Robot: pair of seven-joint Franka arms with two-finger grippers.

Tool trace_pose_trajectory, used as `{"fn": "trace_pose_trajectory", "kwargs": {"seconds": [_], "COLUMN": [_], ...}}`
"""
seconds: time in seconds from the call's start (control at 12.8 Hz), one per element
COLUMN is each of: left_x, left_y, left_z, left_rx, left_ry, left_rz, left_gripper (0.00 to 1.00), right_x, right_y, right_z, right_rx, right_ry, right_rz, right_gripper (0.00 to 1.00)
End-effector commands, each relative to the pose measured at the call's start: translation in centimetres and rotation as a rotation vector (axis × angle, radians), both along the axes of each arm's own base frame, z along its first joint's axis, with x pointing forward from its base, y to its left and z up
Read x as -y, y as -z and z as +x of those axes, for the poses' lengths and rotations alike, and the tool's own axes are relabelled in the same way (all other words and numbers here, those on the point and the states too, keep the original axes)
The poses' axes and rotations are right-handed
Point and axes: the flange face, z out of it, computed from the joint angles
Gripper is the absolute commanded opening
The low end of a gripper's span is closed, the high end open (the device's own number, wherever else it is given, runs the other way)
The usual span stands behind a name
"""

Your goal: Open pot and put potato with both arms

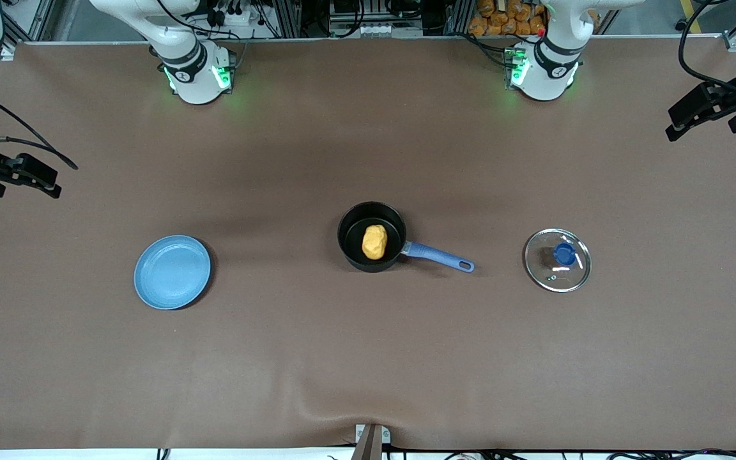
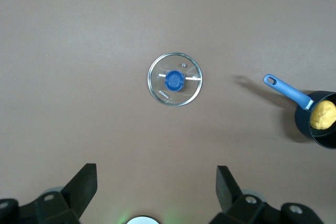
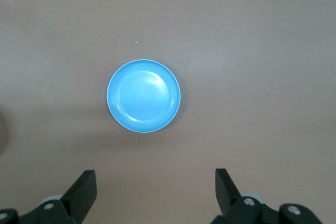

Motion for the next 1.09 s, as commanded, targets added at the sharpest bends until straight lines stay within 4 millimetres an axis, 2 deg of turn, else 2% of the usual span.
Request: {"fn": "trace_pose_trajectory", "kwargs": {"seconds": [0.0, 0.31, 0.54, 0.7, 1.01], "left_x": [-0.5, -0.4, 0.0, 0.2, 1.1], "left_y": [0.3, 1.4, 1.6, 2.4, 3.0], "left_z": [-1.4, -1.7, -0.9, -0.1, 0.2], "left_rx": [-0.021, -0.041, -0.02, -0.023, -0.032], "left_ry": [0.017, 0.017, 0.033, 0.046, 0.064], "left_rz": [-0.016, -0.02, -0.022, -0.021, -0.015], "left_gripper": [1.0, 1.0, 1.0, 1.0, 1.0], "right_x": [-0.3, -0.3, -0.3, -0.4, -0.1], "right_y": [-0.3, -0.3, -0.3, -0.3, -0.4], "right_z": [-1.0, -1.0, -1.0, -1.1, -1.1], "right_rx": [0.008, 0.008, 0.008, 0.006, 0.006], "right_ry": [0.015, 0.015, 0.015, 0.012, 0.01], "right_rz": [0.025, 0.025, 0.025, 0.025, 0.024], "right_gripper": [1.0, 1.0, 1.0, 1.0, 1.0]}}
